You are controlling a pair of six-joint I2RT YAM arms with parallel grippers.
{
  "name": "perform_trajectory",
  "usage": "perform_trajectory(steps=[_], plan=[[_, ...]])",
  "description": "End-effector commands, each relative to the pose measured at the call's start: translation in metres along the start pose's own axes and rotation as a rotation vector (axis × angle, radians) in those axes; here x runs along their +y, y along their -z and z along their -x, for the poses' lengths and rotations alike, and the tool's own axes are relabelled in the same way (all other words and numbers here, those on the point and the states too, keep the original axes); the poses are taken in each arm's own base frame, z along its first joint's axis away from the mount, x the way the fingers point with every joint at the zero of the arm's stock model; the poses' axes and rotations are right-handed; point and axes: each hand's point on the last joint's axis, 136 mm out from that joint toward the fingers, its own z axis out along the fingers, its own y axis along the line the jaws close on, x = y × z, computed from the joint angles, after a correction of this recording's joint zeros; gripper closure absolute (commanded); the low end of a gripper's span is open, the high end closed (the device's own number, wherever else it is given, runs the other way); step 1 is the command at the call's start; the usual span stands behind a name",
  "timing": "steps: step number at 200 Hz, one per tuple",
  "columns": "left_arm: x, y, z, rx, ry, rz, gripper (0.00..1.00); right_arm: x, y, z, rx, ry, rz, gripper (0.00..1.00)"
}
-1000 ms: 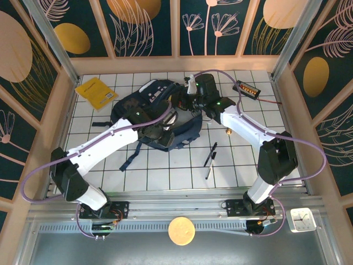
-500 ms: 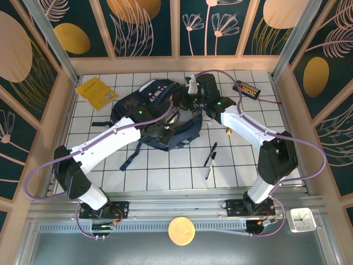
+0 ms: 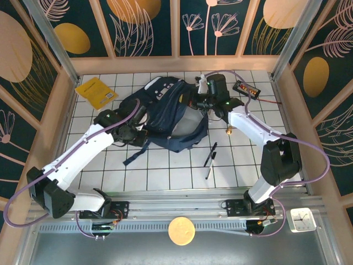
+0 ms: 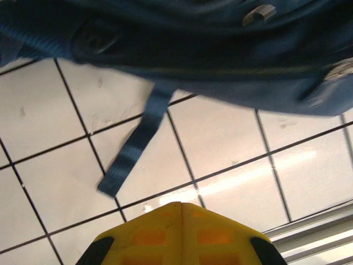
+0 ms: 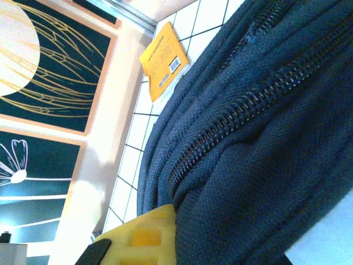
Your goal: Pack the student bag
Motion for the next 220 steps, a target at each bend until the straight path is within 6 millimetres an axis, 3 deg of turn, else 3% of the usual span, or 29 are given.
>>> perform_trajectory(steps=[1,16,32,46,72,88,105,136,190,220], plan=[[0.040,-0.019,-0.029,0.104,0.076,0.093,1.00,0.037,0.029,0.041,-0.137,0.135,0.088,1.00],[0.053,-0.029,-0.030,0.105,0.140,0.099,1.00,0.044,0.030,0.044,-0.130,0.142,0.104,1.00],[0.038,-0.028,-0.013,0.035,0.140,0.007,1.00,0.049,0.029,0.045,-0.121,0.129,0.116,1.00],[0.017,-0.014,0.008,-0.045,0.111,-0.115,1.00,0.053,0.026,0.043,-0.110,0.110,0.130,1.00],[-0.014,0.030,0.044,-0.258,0.058,-0.301,0.69,0.074,0.023,0.043,-0.109,0.111,0.156,1.00],[-0.029,0.049,0.054,-0.356,0.031,-0.349,0.62,0.087,0.020,0.045,-0.114,0.096,0.170,1.00],[-0.051,0.052,0.056,-0.389,-0.022,-0.356,0.51,0.103,0.018,0.049,-0.128,0.086,0.198,1.00],[-0.084,0.042,0.058,-0.396,-0.022,-0.417,0.49,0.125,0.012,0.054,-0.134,0.096,0.219,1.00],[-0.066,0.024,0.042,-0.275,0.023,-0.287,0.49,0.130,0.009,0.053,-0.123,0.097,0.220,1.00],[-0.061,0.036,0.042,-0.303,0.039,-0.274,0.46,0.130,0.011,0.051,-0.119,0.102,0.224,1.00]])
